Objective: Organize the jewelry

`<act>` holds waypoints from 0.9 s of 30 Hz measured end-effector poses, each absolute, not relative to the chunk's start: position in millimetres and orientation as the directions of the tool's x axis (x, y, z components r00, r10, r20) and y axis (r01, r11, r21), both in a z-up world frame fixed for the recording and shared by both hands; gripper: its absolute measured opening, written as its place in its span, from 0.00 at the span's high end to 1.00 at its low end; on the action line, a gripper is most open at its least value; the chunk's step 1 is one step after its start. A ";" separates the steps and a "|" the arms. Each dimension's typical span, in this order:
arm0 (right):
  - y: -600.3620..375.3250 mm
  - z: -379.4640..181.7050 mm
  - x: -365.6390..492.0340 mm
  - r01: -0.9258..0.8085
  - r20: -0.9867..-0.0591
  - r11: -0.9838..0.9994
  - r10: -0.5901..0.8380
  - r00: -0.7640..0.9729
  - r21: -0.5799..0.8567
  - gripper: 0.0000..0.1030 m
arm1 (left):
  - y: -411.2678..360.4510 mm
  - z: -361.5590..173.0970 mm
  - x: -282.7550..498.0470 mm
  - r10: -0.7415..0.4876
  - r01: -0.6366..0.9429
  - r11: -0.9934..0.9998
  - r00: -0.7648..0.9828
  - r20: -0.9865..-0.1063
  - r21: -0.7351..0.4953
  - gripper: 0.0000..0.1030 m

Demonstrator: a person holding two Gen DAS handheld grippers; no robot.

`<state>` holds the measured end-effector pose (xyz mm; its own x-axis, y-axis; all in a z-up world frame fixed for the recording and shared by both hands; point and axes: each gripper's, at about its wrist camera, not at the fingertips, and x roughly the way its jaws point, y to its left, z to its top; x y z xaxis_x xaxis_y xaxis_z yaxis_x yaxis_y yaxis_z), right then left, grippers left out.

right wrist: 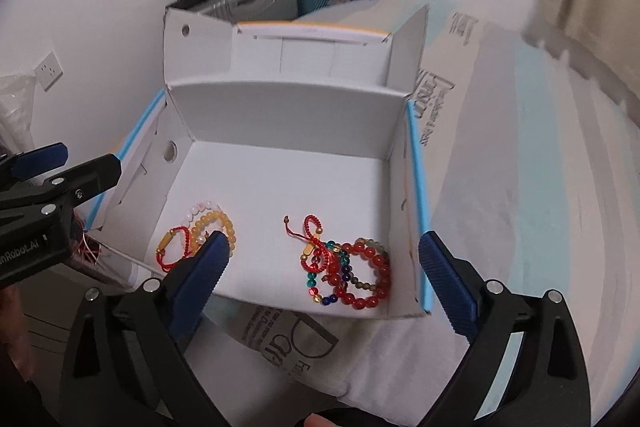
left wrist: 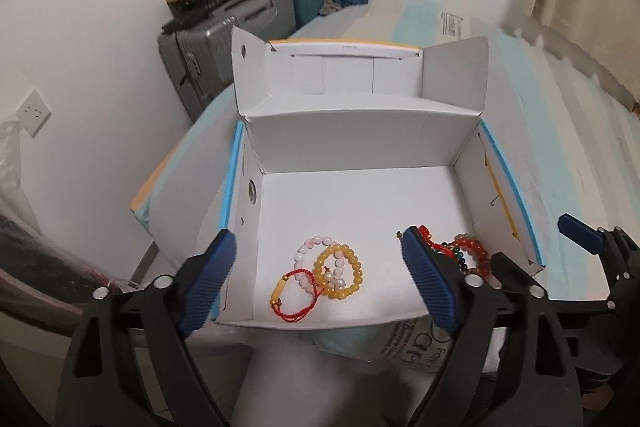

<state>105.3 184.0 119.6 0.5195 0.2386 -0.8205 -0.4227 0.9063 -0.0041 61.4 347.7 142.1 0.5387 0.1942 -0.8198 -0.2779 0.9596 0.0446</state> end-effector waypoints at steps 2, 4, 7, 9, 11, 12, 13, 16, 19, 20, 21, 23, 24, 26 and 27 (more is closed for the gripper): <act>179.4 125.4 95.7 -0.415 -0.803 0.910 0.241 0.545 -0.009 0.09 | 344.8 146.9 52.3 0.204 -0.290 0.956 0.551 -0.809 0.044 0.11; 173.5 129.5 86.8 -0.409 -0.791 0.913 0.242 0.561 -0.011 0.08 | 343.5 150.2 45.1 0.201 -0.291 0.956 0.564 -0.801 0.035 0.09; 162.6 133.8 73.4 -0.398 -0.779 0.917 0.246 0.577 -0.005 0.08 | 337.6 153.9 32.4 0.203 -0.291 0.956 0.579 -0.790 0.033 0.06; 155.9 133.8 66.9 -0.392 -0.774 0.920 0.250 0.582 0.003 0.08 | 334.1 155.9 22.3 0.206 -0.295 0.955 0.591 -0.780 0.030 0.06; 148.5 133.6 58.2 -0.382 -0.767 0.924 0.248 0.592 0.004 0.07 | 331.5 157.6 13.2 0.203 -0.295 0.955 0.611 -0.765 0.018 0.06; 144.6 132.6 52.8 -0.380 -0.766 0.925 0.249 0.593 0.006 0.07 | 329.8 158.2 8.1 0.204 -0.295 0.955 0.619 -0.758 0.016 0.06; 141.5 131.5 48.9 -0.380 -0.766 0.925 0.252 0.591 0.012 0.07 | 328.3 158.1 2.9 0.212 -0.297 0.955 0.626 -0.751 0.023 0.06; 133.3 127.3 35.5 -0.378 -0.763 0.926 0.252 0.595 0.011 0.07 | 319.4 156.9 -17.2 0.232 -0.291 0.956 0.657 -0.717 0.043 0.06; 126.4 121.9 23.1 -0.377 -0.764 0.926 0.249 0.596 0.008 0.07 | 310.8 151.3 -32.1 0.246 -0.289 0.955 0.661 -0.709 0.062 0.06; 125.0 120.0 19.1 -0.378 -0.766 0.926 0.250 0.592 0.010 0.07 | 309.0 149.4 -35.3 0.247 -0.289 0.955 0.661 -0.708 0.064 0.06; 123.4 117.7 14.7 -0.377 -0.766 0.926 0.251 0.591 0.012 0.07 | 307.3 146.3 -39.8 0.243 -0.288 0.956 0.664 -0.707 0.058 0.06; 119.8 114.2 9.3 -0.375 -0.766 0.927 0.251 0.592 0.014 0.07 | 304.9 141.0 -45.5 0.247 -0.290 0.955 0.660 -0.710 0.063 0.06; 118.3 112.7 7.2 -0.373 -0.767 0.928 0.251 0.591 0.017 0.07 | 303.8 138.3 -47.8 0.252 -0.293 0.954 0.657 -0.711 0.067 0.06; 116.2 111.0 3.5 -0.369 -0.768 0.929 0.253 0.588 0.023 0.07 | 302.6 131.5 -53.1 0.240 -0.291 0.955 0.652 -0.720 0.055 0.06; 115.9 110.0 1.6 -0.368 -0.768 0.930 0.250 0.590 0.020 0.07 | 302.7 129.7 -54.1 0.240 -0.294 0.954 0.647 -0.724 0.053 0.06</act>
<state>1.6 115.9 110.0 0.5900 0.2500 -0.7677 -0.3681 0.9296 0.0198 -54.1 302.7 129.7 0.6471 0.2401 -0.7236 -0.2944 0.9542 0.0533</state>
